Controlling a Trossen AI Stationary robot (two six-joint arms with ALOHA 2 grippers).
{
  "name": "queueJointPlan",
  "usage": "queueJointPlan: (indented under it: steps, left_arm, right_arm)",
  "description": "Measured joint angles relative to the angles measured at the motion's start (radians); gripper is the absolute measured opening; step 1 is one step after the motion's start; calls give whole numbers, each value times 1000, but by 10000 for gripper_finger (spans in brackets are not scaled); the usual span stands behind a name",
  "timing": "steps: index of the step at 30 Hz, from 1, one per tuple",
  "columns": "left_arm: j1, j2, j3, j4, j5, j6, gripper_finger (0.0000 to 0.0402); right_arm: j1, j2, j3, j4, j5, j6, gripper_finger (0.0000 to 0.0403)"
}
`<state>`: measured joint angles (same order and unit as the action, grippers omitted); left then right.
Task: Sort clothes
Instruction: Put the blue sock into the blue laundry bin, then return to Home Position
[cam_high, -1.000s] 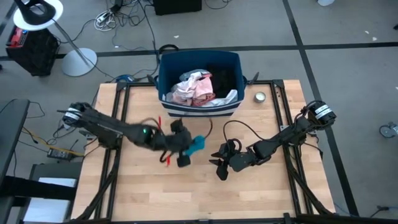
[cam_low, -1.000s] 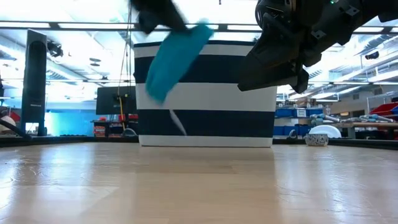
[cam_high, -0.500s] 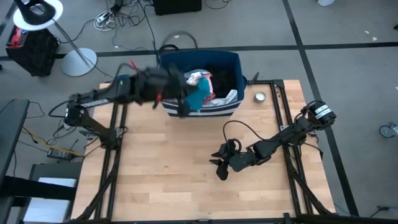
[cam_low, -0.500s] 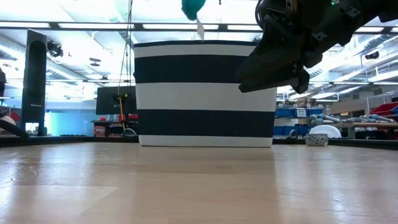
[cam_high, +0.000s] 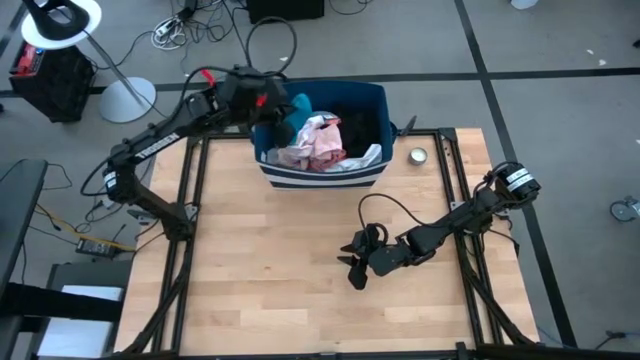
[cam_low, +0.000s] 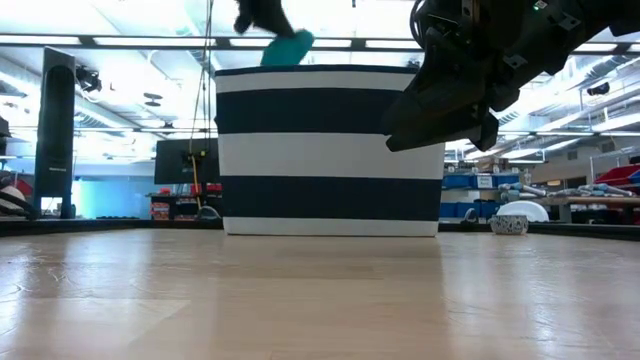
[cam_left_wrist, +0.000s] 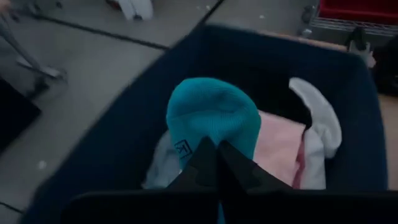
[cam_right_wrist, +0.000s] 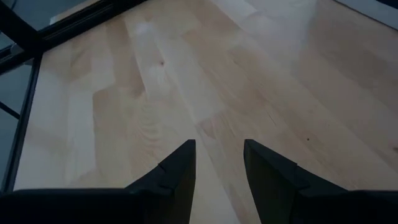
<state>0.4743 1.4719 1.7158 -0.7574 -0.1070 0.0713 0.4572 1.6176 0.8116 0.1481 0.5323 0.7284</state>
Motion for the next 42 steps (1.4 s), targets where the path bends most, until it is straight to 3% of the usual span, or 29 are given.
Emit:
queueJointPlan:
  steps: [3, 11, 18, 22, 32, 42]
  left_arm:
    - [33, -1, -106, 64, 43, -30, 1]
    - [99, 1, -426, 333, 45, -129, 3]
    - [105, -9, -563, 488, -10, -130, 4]
    - [103, -6, -549, 471, -11, -132, 23]
    - [87, 5, -397, 348, 26, -151, 122]
    - [73, 2, -187, 89, 13, -153, 131]
  right_arm:
    - [0, 0, 0, -8, 2, 0, 137]
    - [0, 0, 0, -12, 2, 4, 137]
    - [0, 0, 0, -17, 2, 4, 137]
    - [0, 0, 0, -18, 2, 4, 137]
    - [0, 0, 0, -27, 2, 11, 137]
    - [0, 0, 0, -33, 2, 11, 137]
